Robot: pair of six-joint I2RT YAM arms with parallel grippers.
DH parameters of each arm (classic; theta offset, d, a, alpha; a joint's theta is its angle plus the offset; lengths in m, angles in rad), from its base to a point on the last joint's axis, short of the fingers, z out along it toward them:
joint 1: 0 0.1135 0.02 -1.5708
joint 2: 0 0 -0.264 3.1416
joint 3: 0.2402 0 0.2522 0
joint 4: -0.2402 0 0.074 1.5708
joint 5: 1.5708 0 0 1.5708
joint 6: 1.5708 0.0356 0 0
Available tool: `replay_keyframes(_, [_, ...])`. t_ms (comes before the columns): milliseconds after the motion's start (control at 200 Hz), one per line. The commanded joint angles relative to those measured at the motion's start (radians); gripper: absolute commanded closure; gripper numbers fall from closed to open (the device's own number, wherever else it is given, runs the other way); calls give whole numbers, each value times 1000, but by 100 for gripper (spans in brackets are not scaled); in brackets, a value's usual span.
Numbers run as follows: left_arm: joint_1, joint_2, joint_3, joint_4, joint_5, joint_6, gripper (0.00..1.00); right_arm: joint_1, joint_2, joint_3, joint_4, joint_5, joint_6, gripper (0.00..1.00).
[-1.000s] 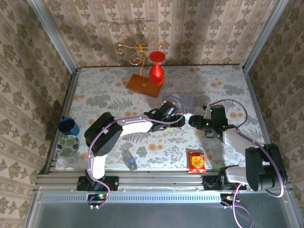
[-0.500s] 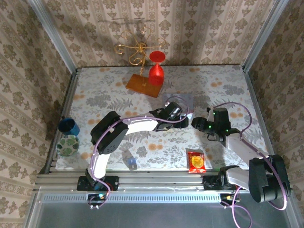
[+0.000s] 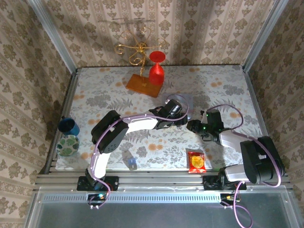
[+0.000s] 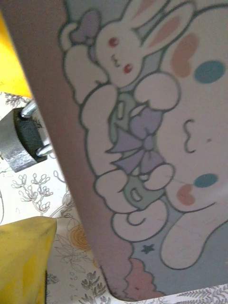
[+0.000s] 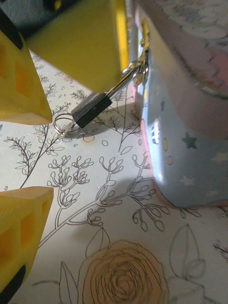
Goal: Unlock the padlock with the key
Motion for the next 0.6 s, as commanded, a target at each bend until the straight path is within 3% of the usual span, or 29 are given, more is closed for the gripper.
replay_keyframes(0, [10, 26, 28, 19, -3, 21, 32, 23, 60, 0, 92, -24, 22, 60])
replay_keyframes(400, [24, 14, 14, 41, 12, 19, 67, 36, 199, 65, 166, -44, -10, 61])
replay_keyframes(590, [28, 14, 12, 49, 21, 15, 80, 31, 164, 54, 128, -5, 14, 62])
